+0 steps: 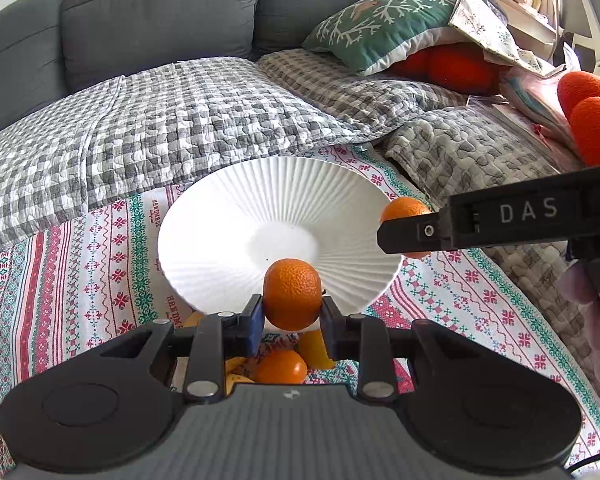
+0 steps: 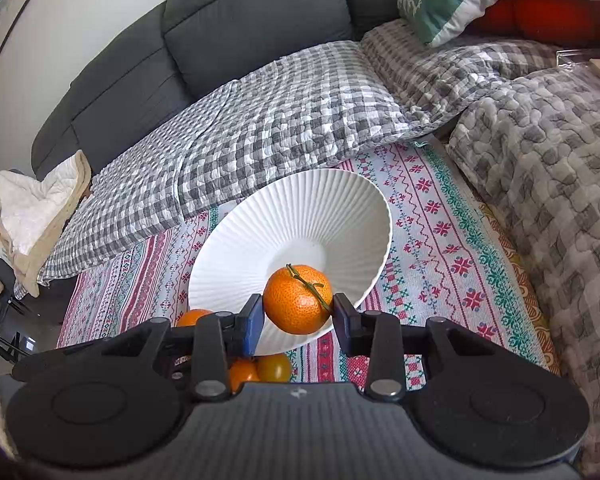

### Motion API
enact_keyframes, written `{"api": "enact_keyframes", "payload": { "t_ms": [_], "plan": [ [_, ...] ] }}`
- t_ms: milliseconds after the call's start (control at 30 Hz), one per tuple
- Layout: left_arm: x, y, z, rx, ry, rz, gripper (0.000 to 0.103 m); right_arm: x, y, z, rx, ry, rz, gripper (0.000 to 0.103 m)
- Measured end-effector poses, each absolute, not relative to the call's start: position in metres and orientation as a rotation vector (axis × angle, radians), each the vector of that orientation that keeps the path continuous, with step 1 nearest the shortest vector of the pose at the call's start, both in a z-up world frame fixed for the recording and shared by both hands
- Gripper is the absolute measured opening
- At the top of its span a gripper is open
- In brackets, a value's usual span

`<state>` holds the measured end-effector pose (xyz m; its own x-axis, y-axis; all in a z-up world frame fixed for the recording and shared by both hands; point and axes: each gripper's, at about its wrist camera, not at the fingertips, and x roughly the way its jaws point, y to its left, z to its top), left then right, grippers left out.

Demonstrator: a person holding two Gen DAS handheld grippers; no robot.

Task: Organize fruits
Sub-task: 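Carry both tangerines onto the white plate and open both tools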

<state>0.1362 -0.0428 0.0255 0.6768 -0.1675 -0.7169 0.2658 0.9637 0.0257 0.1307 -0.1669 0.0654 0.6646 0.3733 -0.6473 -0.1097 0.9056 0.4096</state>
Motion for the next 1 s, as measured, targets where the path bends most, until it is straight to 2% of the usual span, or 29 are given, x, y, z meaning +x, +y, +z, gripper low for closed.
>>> {"api": "enact_keyframes", "payload": {
  "t_ms": [367, 1000],
  "plan": [
    [0.186, -0.052, 0.006, 0.16, 0.836, -0.204, 0.018, 0.16, -0.172, 0.051, 0.305, 0.79, 0.276, 0.034],
    [0.199, -0.054, -0.003, 0.216, 0.871, -0.191, 0.019, 0.167, -0.165, 0.041, 0.255, 0.81, 0.263, 0.034]
  ]
}}
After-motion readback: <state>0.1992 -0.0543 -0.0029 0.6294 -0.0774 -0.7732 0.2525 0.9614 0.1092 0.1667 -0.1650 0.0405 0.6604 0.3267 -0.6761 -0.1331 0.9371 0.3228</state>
